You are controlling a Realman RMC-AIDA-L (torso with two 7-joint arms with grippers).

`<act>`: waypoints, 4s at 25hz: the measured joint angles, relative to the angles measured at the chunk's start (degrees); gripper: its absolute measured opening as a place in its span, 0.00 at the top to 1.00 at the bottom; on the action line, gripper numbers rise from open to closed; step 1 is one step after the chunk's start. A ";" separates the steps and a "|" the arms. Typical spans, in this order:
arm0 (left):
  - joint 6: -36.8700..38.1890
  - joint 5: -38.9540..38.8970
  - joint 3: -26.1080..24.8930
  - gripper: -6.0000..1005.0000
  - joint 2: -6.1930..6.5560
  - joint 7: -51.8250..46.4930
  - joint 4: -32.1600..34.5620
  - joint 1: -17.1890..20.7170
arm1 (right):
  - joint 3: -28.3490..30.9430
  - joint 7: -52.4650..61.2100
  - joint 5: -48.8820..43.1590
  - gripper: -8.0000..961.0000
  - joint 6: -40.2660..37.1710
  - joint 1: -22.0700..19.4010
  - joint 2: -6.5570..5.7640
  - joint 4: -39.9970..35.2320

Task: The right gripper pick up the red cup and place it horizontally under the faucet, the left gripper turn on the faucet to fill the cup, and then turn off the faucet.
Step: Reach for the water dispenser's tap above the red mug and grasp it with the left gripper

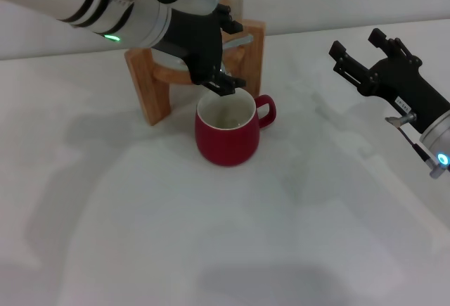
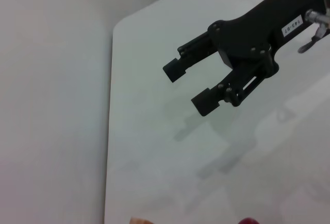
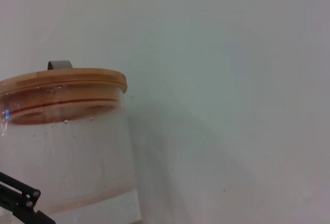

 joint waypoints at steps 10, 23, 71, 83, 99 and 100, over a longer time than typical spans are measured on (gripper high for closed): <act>-0.51 0.77 -1.36 0.15 0.00 1.27 -0.64 -0.14 | 0.00 0.00 0.00 0.09 0.28 0.26 0.00 0.00; -1.74 0.33 -1.16 0.16 -0.28 2.72 -2.79 -0.96 | 0.00 0.00 0.00 0.09 0.19 0.09 0.09 0.11; -4.14 -1.07 0.53 0.18 -0.40 4.69 -5.61 -1.74 | -0.43 0.00 0.00 0.09 0.06 -0.05 0.09 0.00; -4.02 -0.85 0.26 0.18 -0.34 4.36 -5.64 -1.56 | -0.43 0.00 0.00 0.09 0.23 0.09 0.09 0.00; -4.34 -0.67 0.50 0.17 -0.26 4.38 -5.88 -1.46 | -0.43 0.00 0.00 0.09 0.30 0.22 0.09 0.01; -4.31 -0.67 0.50 0.17 -0.26 4.38 -5.88 -1.46 | -0.43 0.00 0.00 0.09 0.31 0.19 0.09 0.00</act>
